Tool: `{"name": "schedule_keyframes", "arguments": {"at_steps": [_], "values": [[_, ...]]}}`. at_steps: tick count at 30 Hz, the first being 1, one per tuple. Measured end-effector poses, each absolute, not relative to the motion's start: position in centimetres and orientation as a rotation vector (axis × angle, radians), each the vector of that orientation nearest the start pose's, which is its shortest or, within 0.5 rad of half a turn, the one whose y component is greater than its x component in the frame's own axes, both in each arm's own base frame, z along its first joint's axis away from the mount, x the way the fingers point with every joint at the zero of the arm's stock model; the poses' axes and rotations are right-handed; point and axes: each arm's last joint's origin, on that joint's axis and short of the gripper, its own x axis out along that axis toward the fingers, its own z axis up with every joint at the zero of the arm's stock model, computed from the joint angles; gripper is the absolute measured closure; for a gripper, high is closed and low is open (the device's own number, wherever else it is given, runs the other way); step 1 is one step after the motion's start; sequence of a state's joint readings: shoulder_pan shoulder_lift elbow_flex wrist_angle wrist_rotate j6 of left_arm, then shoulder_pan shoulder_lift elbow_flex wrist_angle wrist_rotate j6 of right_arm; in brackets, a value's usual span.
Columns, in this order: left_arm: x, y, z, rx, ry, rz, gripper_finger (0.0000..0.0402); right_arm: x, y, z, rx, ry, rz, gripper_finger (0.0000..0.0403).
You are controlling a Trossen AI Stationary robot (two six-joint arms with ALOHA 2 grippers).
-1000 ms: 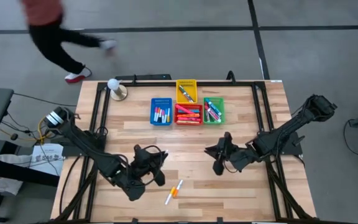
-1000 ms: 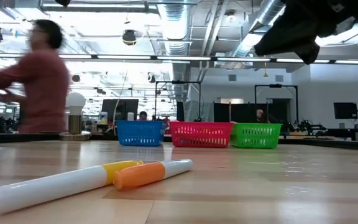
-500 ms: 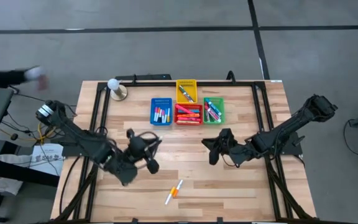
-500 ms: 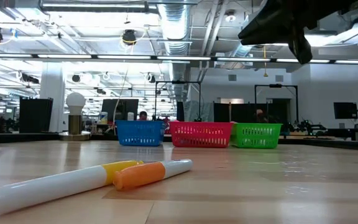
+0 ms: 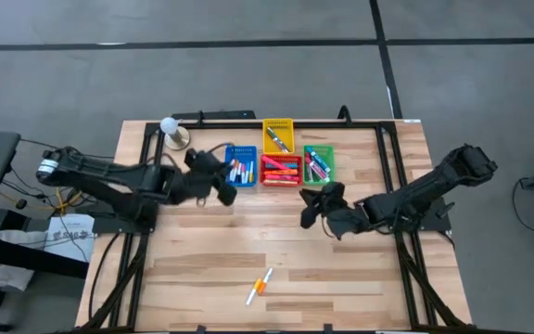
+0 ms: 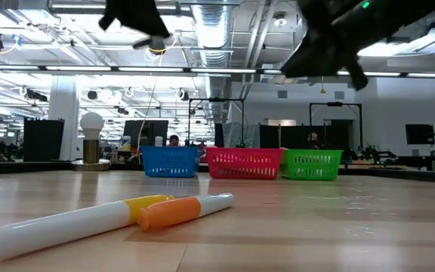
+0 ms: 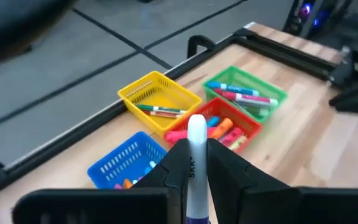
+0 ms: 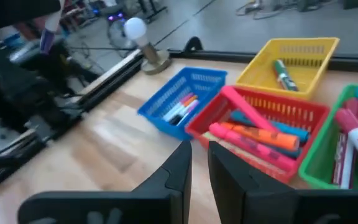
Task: Pick & Place Markers
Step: Put the small purple highlighter pen into the blue bin
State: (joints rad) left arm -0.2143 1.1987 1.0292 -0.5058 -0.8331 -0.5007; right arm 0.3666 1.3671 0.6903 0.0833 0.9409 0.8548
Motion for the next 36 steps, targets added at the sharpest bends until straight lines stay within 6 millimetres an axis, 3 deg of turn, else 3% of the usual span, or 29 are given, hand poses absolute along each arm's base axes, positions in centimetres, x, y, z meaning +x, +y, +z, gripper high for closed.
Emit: {"name": "schedule_keyframes", "arguments": {"at_steps": [5,11,19,23,30,36], "values": [[24.9,0.1,29.5,-0.209,0.396,0.688,0.0362,27.5,5.6,19.8,0.339,0.241,-0.7,0.0359],[25.0,3.5,27.4,-0.294,0.367,0.73,0.0359,29.5,3.4,20.4,0.204,0.258,-0.484,0.0359],[25.2,7.5,23.6,-0.49,0.273,0.815,0.0354,29.9,-0.1,20.5,0.113,0.319,-0.355,0.0359],[26.2,8.2,21.8,-0.501,0.254,0.808,0.0354,29.9,-1.7,20.5,0.107,0.329,-0.357,0.0359],[27.7,8.5,18.1,-0.489,0.369,0.84,0.0349,29.8,-3.2,20.5,0.039,0.344,-0.378,0.0359],[28.0,8.6,17.8,-0.48,0.368,0.828,0.0334,29.8,-3.4,20.5,0.008,0.351,-0.379,0.0359]]}}
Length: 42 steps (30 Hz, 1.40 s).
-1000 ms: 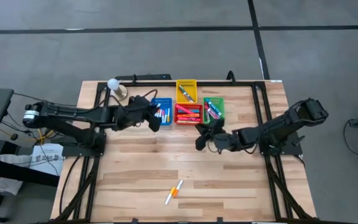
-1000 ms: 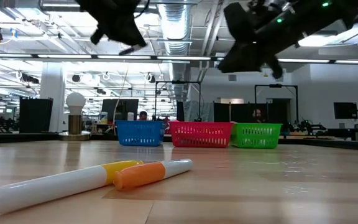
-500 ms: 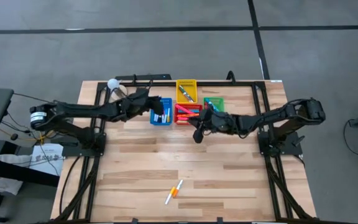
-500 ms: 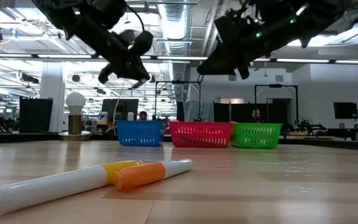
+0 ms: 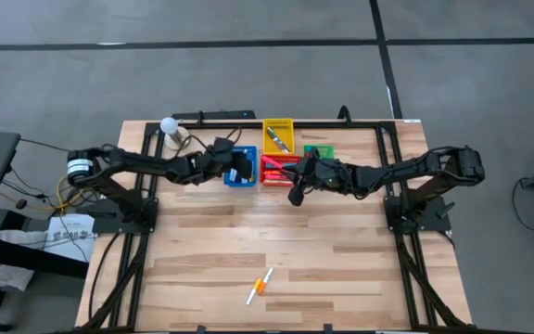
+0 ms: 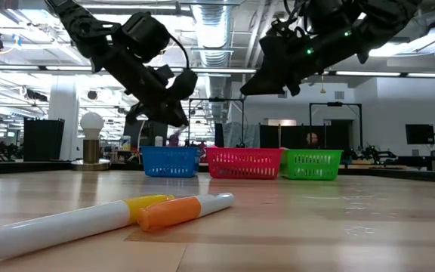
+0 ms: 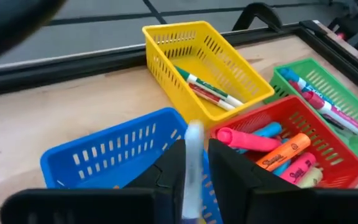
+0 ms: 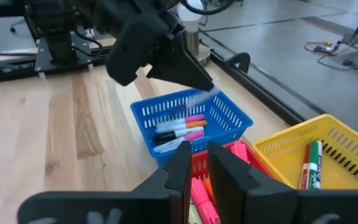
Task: Pick & Place Markers
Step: Put the small purple highlighter pen into the blue bin, then put the small orange highlighter pen into the blue bin
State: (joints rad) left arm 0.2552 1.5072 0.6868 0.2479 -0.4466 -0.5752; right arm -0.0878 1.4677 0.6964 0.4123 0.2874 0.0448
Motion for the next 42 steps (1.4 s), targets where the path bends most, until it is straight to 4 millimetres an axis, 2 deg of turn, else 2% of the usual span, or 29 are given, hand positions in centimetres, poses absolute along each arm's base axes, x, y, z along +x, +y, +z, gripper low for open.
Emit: {"name": "schedule_keyframes", "arguments": {"at_steps": [5,10,16,22,28,31,35,42], "values": [[27.9,8.6,18.5,-0.42,0.368,0.809,0.0313,29.8,-3.7,20.5,-0.031,0.358,-0.379,0.0359],[27.8,8.5,18.6,-0.441,0.367,0.78,0.0283,29.7,-3.9,20.5,-0.032,0.359,-0.386,0.0359],[27.8,7.1,20.3,-0.474,0.377,0.493,0.0275,29.7,-3.8,20.5,-0.012,0.35,-0.388,0.0359],[26.9,2.8,23.8,-0.479,0.303,0.212,0.0287,30.0,-3.1,20.9,0.066,0.292,-0.373,0.0359],[25.1,-3.1,26.7,-0.451,0.241,-0.037,0.0295,30.3,-1.2,21.4,-0.059,0.26,-0.222,0.0356],[24.2,-6.2,27.2,-0.44,0.247,-0.154,0.0295,30.8,-0.1,22.3,-0.11,0.243,-0.181,0.0354],[23.0,-9.6,27.2,-0.413,0.258,-0.218,0.0295,31.4,1.5,23.7,-0.113,0.245,-0.132,0.0352],[21.2,-12.9,27.2,-0.385,0.24,-0.221,0.0295,31.6,4.4,24.8,0.097,0.221,-0.066,0.0353]]}}
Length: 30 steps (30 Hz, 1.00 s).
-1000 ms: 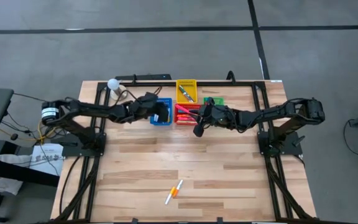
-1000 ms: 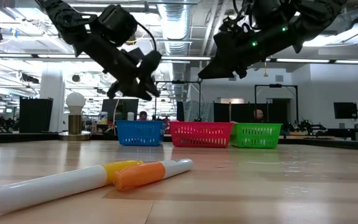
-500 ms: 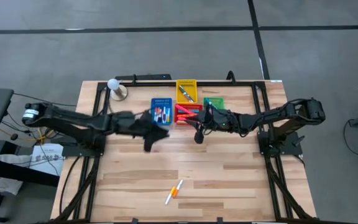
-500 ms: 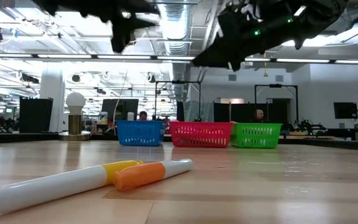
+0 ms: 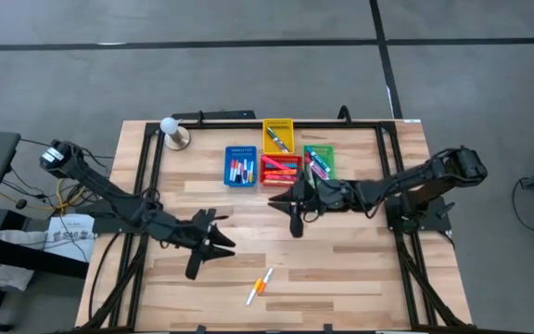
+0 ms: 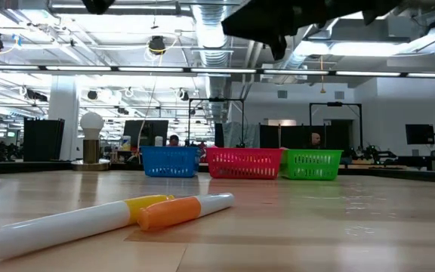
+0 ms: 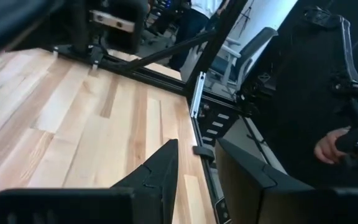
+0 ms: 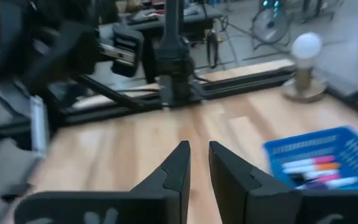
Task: Pick & Place Markers
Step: Put the small orange highlighter pen into the blue bin
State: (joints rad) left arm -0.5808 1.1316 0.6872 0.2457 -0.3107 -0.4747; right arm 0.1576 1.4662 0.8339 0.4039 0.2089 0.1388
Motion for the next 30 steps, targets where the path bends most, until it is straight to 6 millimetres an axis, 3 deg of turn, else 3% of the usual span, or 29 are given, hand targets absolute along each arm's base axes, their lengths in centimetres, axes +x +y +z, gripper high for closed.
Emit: {"name": "schedule_keyframes", "arguments": {"at_steps": [7,21,30], "values": [[20.8,-13.6,27.3,-0.392,0.239,-0.232,0.0295,31.2,7.1,25.1,0.372,0.217,-0.015,0.0354],[20.8,-13.9,28.9,-0.626,0.12,-0.304,0.0295,29.6,13.1,24.1,0.38,0.304,0.157,0.0354],[19.8,-15.8,28.6,-0.743,0.203,-0.418,0.0295,28.6,14.7,23.4,0.327,0.377,0.216,0.0354]]}}
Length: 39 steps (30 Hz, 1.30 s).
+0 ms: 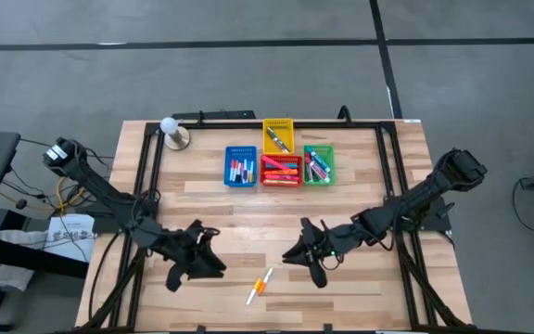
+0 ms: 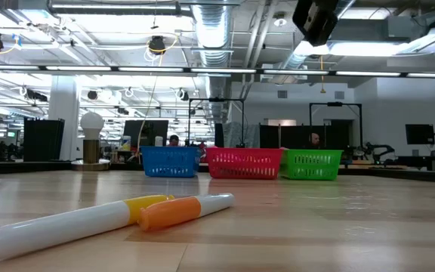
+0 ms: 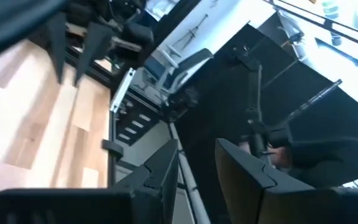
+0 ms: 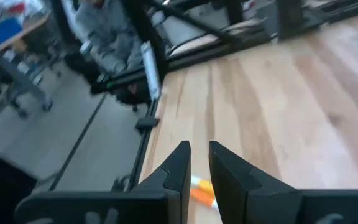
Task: Pick & Place Markers
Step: Put the small orange highlighter pen into the blue bin
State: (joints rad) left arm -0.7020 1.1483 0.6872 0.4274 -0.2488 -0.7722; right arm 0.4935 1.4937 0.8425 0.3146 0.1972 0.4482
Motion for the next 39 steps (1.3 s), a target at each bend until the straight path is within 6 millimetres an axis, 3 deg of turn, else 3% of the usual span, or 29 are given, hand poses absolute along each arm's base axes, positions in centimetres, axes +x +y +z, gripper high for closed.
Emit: {"name": "schedule_keyframes", "arguments": {"at_steps": [7,15,20,28,32,39], "values": [[20.7,-16.9,26.7,-0.673,0.229,-0.323,0.0295,28.2,15.4,23.2,0.256,0.407,0.284,0.0354],[23.0,-18.7,22.5,-0.734,0.292,-0.232,0.0295,28.2,15.2,23.1,0.203,0.404,0.281,0.0354],[24.0,-19.2,19.7,-0.71,0.372,-0.178,0.0296,28.2,15.2,23.0,0.259,0.418,0.27,0.0354],[24.7,-20.2,15.7,-0.854,0.597,-0.208,0.0296,28.2,15.2,23.0,0.37,0.442,0.246,0.0352],[25.5,-21.3,15.7,-0.863,0.618,-0.246,0.0296,28.1,15.4,23.0,0.387,0.446,0.248,0.0351],[28.7,-22.0,16.1,-0.807,0.563,-0.249,0.0296,27.3,16.5,22.8,0.371,0.477,0.281,0.0351]]}}
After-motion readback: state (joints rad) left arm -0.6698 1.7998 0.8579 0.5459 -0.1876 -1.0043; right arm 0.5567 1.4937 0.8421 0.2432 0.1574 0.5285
